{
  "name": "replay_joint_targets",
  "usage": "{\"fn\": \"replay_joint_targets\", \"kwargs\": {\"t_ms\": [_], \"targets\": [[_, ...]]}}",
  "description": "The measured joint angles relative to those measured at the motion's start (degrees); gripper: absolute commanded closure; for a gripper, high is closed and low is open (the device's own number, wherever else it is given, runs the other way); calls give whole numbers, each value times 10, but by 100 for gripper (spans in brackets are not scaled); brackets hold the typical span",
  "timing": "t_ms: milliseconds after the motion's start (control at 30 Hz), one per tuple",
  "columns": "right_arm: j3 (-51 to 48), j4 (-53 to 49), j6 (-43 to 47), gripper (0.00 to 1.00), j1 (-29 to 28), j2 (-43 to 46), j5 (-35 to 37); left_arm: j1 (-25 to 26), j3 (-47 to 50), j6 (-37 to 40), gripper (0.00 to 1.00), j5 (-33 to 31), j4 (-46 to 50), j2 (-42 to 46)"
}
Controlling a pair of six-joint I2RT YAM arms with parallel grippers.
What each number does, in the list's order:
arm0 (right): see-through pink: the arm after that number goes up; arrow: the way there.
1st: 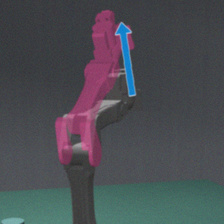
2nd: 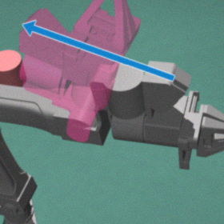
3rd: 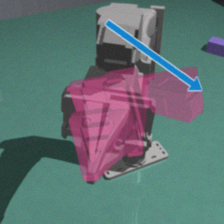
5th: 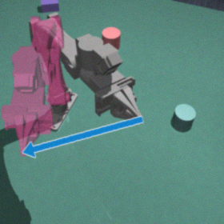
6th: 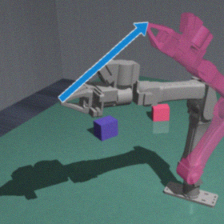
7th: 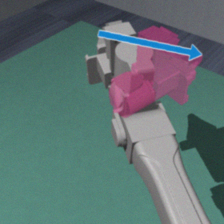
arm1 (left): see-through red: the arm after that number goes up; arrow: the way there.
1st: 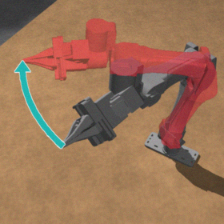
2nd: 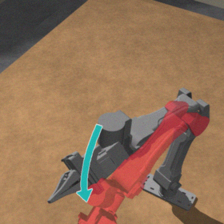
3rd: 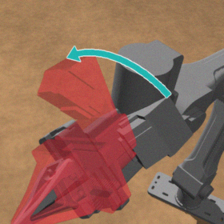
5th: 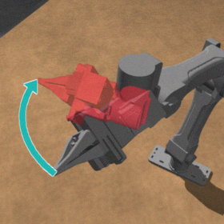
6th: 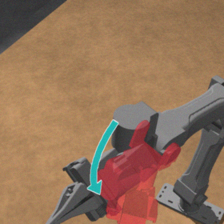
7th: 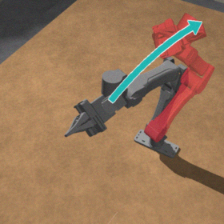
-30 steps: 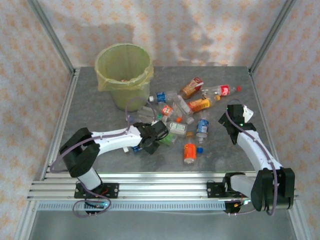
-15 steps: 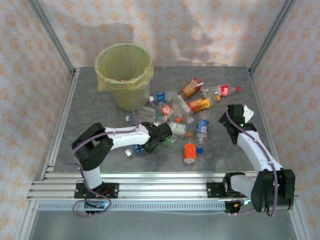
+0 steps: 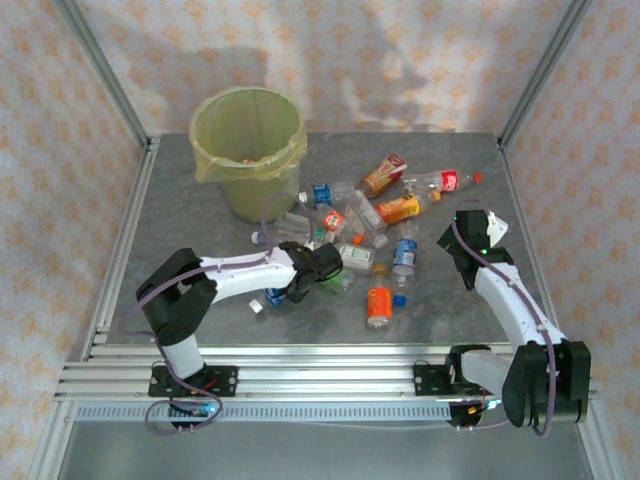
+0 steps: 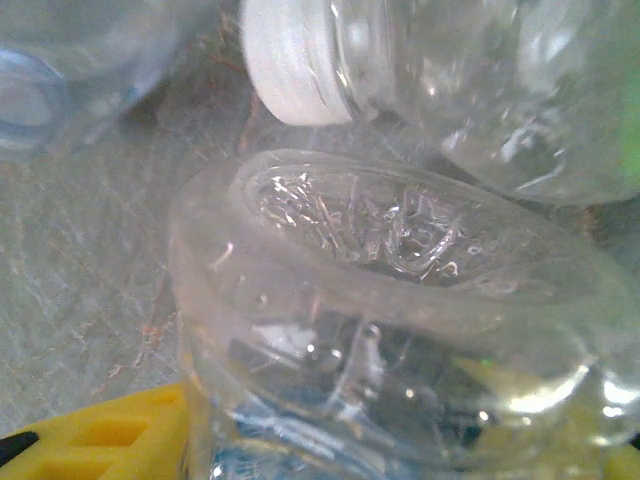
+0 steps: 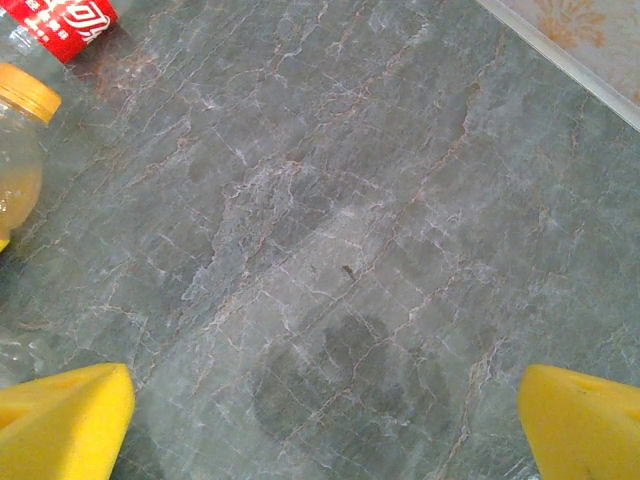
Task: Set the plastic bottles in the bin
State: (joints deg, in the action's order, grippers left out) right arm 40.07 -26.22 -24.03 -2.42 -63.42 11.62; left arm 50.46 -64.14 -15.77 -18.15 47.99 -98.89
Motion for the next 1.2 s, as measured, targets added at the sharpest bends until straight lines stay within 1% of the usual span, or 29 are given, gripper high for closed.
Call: {"fn": "replay_joint_targets", "kwargs": {"t_ms": [200,367,567,667,733,867,1000,1200], "targets": [[0,-2,0,1,0,16,0,11,-67,-7,54,13,21,69],[-5,-2,0,1,0,24,0,12,-150,0,54,16,28,120],[-12,-2,-4,1,0,25,0,12,-270,35,54,11,28,130],[-12,-2,-4,1,0,25,0,2,-325,54,54,11,25,128],[-12,-2,-4,1,0,25,0,-16,-365,63,54,12,21,120],[-12,-2,-4,1,0,26,-1,-70,-457,79,54,9,12,84],[-12,-4,-4,1,0,34,-1,-127,-556,94,54,0,13,27],[-12,-7,-5,1,0,39,-1,-215,-670,99,54,3,19,-63]]}}
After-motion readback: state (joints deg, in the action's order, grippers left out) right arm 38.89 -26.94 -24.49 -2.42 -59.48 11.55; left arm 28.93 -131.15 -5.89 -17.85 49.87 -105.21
